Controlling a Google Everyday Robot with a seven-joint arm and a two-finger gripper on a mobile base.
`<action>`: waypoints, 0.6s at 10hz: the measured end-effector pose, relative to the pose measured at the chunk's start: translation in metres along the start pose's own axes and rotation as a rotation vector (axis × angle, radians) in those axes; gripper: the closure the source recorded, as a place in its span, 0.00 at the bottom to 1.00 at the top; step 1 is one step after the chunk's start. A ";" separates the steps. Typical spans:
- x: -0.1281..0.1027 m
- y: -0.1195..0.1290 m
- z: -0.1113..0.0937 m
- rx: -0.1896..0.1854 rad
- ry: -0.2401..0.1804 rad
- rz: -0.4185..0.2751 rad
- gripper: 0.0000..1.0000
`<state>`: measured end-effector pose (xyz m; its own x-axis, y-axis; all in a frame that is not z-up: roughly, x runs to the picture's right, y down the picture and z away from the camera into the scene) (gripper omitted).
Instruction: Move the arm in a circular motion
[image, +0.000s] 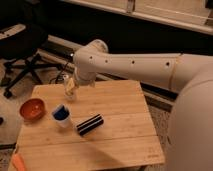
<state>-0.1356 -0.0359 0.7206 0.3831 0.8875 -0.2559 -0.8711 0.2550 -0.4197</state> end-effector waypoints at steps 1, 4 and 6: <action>-0.022 -0.006 0.004 0.012 -0.017 -0.034 0.20; -0.078 -0.054 0.016 0.088 -0.049 -0.081 0.20; -0.092 -0.115 0.016 0.149 -0.059 -0.042 0.20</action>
<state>-0.0753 -0.1411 0.8065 0.4057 0.8946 -0.1872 -0.8922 0.3431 -0.2937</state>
